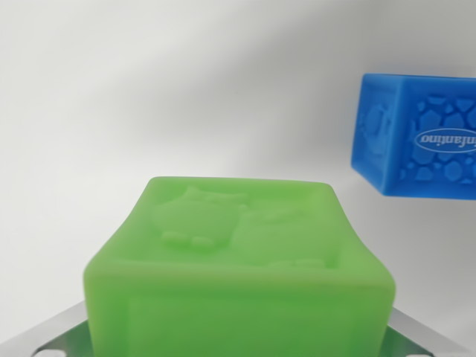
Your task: Stack cube
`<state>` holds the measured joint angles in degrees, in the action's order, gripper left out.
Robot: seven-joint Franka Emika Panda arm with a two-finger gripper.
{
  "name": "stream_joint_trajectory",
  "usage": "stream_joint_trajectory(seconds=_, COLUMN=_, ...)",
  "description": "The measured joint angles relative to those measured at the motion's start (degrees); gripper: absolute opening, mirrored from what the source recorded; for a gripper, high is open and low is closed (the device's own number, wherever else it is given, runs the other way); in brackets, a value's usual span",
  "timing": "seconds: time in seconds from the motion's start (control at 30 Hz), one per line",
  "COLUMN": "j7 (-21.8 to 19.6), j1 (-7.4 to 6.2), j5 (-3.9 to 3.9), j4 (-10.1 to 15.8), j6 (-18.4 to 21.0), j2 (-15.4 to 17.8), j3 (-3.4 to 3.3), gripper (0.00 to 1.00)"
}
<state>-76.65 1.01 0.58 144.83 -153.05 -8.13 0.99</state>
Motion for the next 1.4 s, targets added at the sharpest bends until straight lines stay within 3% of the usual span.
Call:
stream_joint_trajectory(seconds=0.73, j7=4.62, j1=3.39, j5=-0.38, j4=1.52, j6=0.92, j2=2.52, j3=-1.55, gripper=0.0)
stream_joint_trajectory(seconds=1.4, j7=8.81, j1=6.18, j5=-0.6, j4=2.2, j6=2.12, j2=4.35, j3=-3.43, gripper=0.0)
